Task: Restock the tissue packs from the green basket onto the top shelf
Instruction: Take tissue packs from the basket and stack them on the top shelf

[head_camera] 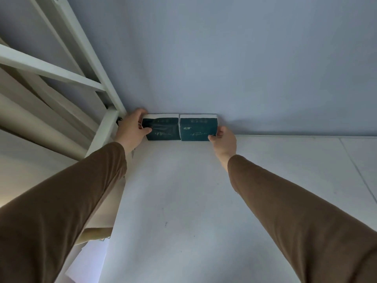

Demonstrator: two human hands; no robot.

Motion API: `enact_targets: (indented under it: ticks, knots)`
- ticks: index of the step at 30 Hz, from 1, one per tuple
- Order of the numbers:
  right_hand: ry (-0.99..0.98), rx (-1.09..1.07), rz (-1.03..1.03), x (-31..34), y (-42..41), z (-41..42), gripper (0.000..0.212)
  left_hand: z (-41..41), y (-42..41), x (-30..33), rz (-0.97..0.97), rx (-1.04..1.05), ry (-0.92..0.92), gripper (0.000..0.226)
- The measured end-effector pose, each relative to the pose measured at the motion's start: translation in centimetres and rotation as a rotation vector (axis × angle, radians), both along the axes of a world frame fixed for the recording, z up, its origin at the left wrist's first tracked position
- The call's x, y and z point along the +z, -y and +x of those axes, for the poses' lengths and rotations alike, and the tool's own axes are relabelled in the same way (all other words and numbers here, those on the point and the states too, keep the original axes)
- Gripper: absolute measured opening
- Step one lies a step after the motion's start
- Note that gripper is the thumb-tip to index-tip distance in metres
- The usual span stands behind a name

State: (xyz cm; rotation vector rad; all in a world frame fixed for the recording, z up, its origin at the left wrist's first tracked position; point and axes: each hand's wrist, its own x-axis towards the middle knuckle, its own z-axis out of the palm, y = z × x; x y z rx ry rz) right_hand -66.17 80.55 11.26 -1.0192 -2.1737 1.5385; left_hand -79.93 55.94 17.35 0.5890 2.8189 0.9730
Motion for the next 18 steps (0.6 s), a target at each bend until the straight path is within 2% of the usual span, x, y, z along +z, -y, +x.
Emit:
enact_targets:
  ticks: [4, 8, 11, 15, 18]
  knots:
    - [-0.005, -0.003, -0.036, 0.5, -0.2, 1.2, 0.053, 1.4, 0.0, 0.4, -0.041, 0.026, -0.065, 0.047]
    - [0.028, 0.030, 0.091, 1.7, -2.0, 5.7, 0.046, 4.4, -0.2, 1.3, -0.176, 0.022, -0.343, 0.050]
    - [0.056, 0.074, 0.269, 2.7, -4.1, 10.9, 0.038, 8.1, -2.1, 1.6, -0.162, -0.081, -0.472, 0.048]
    - [0.154, 0.088, 0.532, 4.1, -7.6, 20.3, 0.037, 15.3, -8.4, 0.5, -0.199, -0.326, -0.361, 0.046]
    - [0.250, 0.050, 0.642, 5.3, -10.2, 29.0, 0.039, 22.4, -14.7, -0.4, -0.181, -0.504, -0.277, 0.045]
